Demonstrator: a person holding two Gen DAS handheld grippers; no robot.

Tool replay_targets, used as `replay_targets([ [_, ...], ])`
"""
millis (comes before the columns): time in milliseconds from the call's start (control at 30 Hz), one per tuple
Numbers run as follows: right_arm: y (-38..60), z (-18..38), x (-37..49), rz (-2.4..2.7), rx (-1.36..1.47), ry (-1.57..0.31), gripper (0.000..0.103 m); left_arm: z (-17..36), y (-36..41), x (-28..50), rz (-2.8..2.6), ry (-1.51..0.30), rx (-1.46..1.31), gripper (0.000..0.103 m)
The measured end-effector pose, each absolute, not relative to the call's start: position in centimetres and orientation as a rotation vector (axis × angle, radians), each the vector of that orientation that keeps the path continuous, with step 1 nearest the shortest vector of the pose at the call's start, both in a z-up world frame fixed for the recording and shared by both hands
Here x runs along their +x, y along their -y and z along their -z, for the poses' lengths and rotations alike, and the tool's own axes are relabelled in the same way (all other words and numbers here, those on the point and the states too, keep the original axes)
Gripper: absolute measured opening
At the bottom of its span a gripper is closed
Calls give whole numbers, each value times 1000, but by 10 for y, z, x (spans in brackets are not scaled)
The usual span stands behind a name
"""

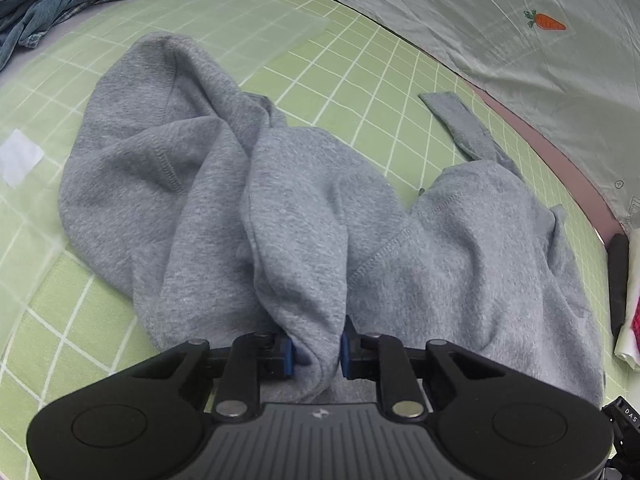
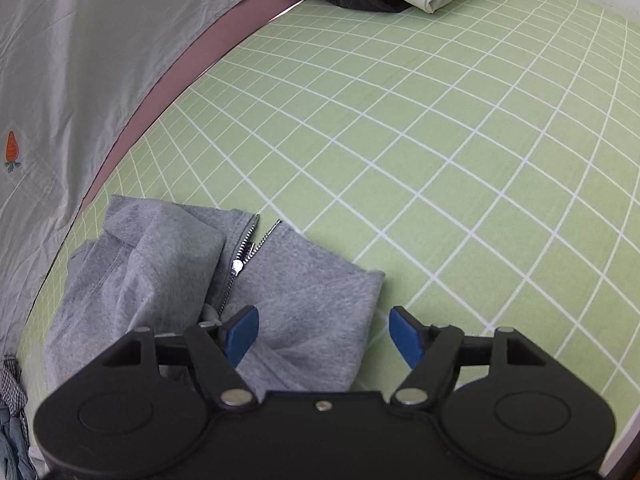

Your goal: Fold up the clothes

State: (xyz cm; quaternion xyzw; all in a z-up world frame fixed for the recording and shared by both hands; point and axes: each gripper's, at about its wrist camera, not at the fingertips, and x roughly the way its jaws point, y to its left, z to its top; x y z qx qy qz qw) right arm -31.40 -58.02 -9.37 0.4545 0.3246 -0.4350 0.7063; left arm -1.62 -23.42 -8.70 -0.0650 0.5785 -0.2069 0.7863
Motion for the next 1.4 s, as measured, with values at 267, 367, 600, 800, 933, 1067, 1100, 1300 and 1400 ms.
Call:
replay_targets([
  [267,624,102,-291,956,992,-722,75,87,327,22,506,-1218,-25,18],
  [367,642,103,-272,949,966,-716,75,89,372,40,580,-1204,8,18],
  [600,683,98,-256,1057,900,-693,78,83,413,62,631,-1141,69,28],
  [800,695,66,-261,1094,771,-588,79,68,403,66,587,-1097,76,67],
  [933,711,77,-238,989,765,-608,80,63,384,63,552,-1087,68,71],
  [1067,714,93,-210,901,749,-671,47,58,363,52,506,-1078,66,71],
  [1100,711,94,-207,863,751,-672,22,55,357,47,495,-1073,63,71],
  [1300,660,55,-208,710,629,-600,11,38,319,12,468,-1047,17,71],
  [1400,624,38,-210,590,612,-565,10,34,301,-10,472,-1046,12,71],
])
